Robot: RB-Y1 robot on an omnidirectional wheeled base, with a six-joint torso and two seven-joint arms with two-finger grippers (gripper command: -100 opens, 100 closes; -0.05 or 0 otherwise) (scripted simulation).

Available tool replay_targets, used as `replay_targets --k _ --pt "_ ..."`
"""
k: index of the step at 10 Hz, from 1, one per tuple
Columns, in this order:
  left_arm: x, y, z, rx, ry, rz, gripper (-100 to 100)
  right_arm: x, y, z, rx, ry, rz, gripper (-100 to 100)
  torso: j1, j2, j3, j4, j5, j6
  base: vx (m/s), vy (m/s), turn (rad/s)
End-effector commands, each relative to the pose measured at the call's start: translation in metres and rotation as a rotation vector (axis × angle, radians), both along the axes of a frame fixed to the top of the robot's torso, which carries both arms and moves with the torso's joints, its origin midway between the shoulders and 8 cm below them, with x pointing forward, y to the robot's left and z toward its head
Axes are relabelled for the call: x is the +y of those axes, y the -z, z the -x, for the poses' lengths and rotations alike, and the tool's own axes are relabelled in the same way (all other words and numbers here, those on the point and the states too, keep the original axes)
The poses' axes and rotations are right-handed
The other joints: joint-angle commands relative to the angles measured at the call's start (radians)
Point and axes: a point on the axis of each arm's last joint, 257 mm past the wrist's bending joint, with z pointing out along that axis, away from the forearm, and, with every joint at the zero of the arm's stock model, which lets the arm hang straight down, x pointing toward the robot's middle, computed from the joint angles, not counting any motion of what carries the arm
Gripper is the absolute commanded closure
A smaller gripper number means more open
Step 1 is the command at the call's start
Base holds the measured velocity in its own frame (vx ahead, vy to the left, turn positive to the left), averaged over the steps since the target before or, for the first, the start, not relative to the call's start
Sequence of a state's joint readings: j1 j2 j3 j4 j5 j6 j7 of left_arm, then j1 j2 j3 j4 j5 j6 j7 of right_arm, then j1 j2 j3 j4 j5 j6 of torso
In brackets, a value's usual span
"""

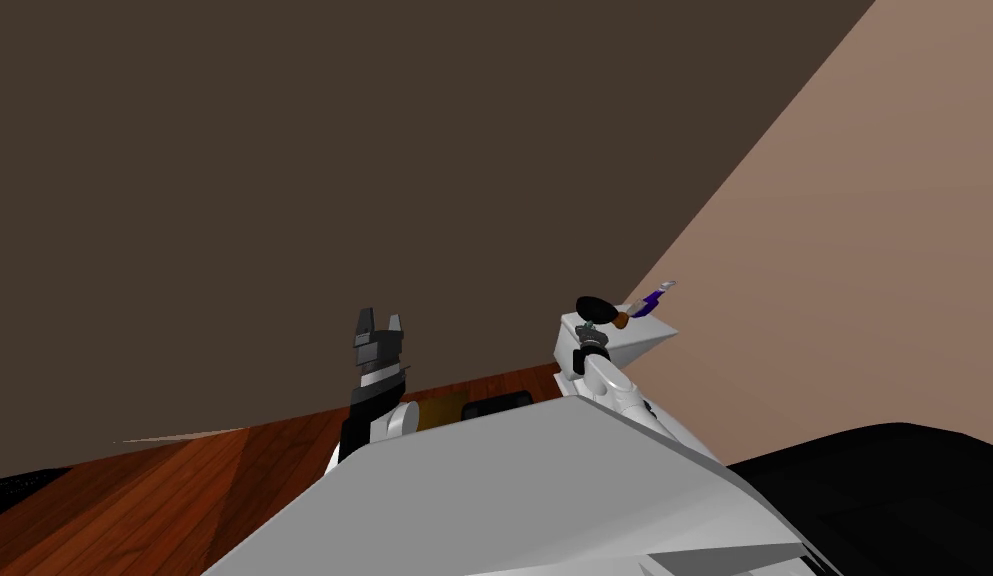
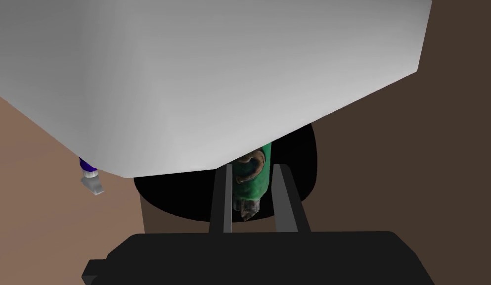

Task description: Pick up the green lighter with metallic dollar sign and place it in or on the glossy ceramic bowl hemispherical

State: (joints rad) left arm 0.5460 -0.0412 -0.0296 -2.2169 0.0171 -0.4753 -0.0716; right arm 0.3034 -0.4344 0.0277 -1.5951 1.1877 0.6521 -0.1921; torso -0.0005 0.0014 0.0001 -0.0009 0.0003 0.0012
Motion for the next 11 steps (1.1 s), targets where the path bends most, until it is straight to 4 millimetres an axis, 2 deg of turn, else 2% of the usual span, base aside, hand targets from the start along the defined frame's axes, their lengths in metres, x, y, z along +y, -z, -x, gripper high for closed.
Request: replay_targets --k 1,3,4,5,6,7,11 --pt "0.000 0.000 0.000 0.000 0.000 0.000 0 0.000 0.000 0.000 0.000 0.000 0.000 100 0.000 0.000 0.000 0.000 0.000 0.000 0.000 0.000 0.000" --pt "0.000 0.000 0.000 0.000 0.000 0.000 0 0.000 0.000 0.000 -0.001 0.001 0.000 100 -0.001 -0.002 -0.001 -0.001 -0.001 0.000 0.000 0.000 0.000" --pt "0.000 0.000 0.000 0.000 0.000 0.000 0 0.000 0.000 0.000 0.000 0.001 0.001 0 -0.001 -0.002 -0.001 -0.001 -0.001 0.000 0.000 0.000 0.000" --pt "0.000 0.000 0.000 0.000 0.000 0.000 0 0.000 0.000 0.000 0.000 0.001 0.001 100 -0.001 -0.002 -0.001 -0.001 -0.001 -0.001 0.000 0.000 0.000" --pt "0.000 0.000 0.000 0.000 0.000 0.000 0 0.000 0.000 0.000 0.000 0.001 0.001 0 -0.001 -0.002 -0.001 -0.001 -0.001 0.000 0.000 0.000 0.000" --pt "0.000 0.000 0.000 0.000 0.000 0.000 0 -0.009 -0.008 -0.006 0.007 -0.017 0.016 100 -0.001 -0.002 -0.001 -0.001 -0.001 0.000 -0.030 0.007 -0.080" --pt "0.000 0.000 0.000 0.000 0.000 0.000 0 -0.023 -0.022 -0.017 0.018 -0.050 0.043 100 0.000 0.002 0.001 0.000 0.000 0.000 -0.053 0.025 -0.089"
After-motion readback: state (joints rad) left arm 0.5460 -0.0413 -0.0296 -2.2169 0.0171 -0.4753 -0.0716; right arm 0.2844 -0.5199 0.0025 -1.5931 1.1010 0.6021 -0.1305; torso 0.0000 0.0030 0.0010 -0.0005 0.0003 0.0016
